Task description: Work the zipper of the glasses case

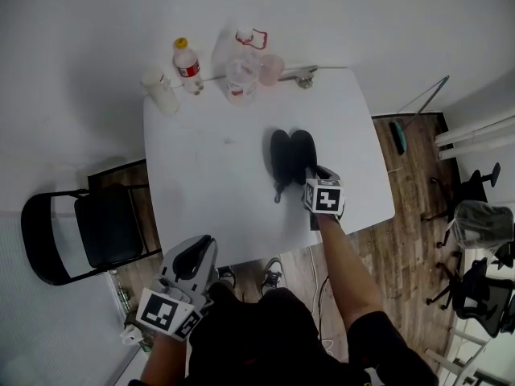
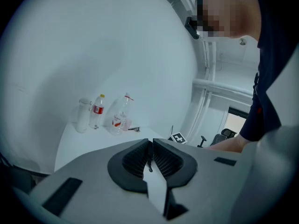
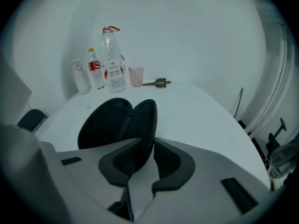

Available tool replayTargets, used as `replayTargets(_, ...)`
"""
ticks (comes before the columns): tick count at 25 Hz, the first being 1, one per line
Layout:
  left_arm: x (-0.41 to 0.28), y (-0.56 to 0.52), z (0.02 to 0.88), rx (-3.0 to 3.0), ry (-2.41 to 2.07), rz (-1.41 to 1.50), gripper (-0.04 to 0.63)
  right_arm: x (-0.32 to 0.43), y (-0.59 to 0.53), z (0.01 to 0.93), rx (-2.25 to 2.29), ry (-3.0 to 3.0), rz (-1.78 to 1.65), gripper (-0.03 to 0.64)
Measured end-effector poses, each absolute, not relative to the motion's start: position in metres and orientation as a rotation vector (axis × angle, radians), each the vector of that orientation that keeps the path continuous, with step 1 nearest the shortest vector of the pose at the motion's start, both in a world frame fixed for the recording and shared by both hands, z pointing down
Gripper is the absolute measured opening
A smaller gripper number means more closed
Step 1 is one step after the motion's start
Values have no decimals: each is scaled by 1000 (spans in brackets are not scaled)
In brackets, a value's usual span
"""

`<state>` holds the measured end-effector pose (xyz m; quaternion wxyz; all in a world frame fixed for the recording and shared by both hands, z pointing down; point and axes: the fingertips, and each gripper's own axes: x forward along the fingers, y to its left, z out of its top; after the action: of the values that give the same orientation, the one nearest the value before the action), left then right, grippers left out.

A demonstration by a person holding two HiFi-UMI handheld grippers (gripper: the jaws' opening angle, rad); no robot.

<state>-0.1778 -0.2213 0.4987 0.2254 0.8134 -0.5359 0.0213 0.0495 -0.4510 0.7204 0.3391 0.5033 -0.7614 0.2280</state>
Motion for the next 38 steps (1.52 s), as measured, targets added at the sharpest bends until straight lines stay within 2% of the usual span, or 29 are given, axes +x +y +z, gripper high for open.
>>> replayTargets(1, -176, -221, 499, 2245, -1476, 59, 46, 53, -452, 721, 1332, -1967, 600, 78)
replayTargets(3, -170, -221, 497, 2251, -1466, 58, 46, 58, -451, 718, 1364, -1963, 619, 40)
replayTargets(10, -155, -224, 479, 2298, -1449, 42, 46, 62, -431, 667, 1397, -2123, 712, 34)
replayTargets(17, -118, -222, 445, 2382, -1333, -40, 48, 68, -384, 556, 1372, -2422, 882, 34)
replayTargets(26, -74, -212, 374, 2537, -1135, -278, 51, 81, -310, 423, 1239, -2802, 907, 34)
replayTargets(27, -69, -209, 366, 2549, -1073, -329, 78, 81, -302, 413, 1225, -2834, 909, 34)
replayTargets(28, -65, -206, 357, 2562, -1010, -375, 155, 81, -295, 404, 1208, -2863, 905, 34)
replayTargets(29, -60, -202, 349, 2576, -958, -409, 195, 81, -287, 395, 1191, -2889, 894, 34)
replayTargets(38, -32, -179, 323, 2643, -605, -499, 330, 71, -237, 351, 1108, -2958, 462, 34)
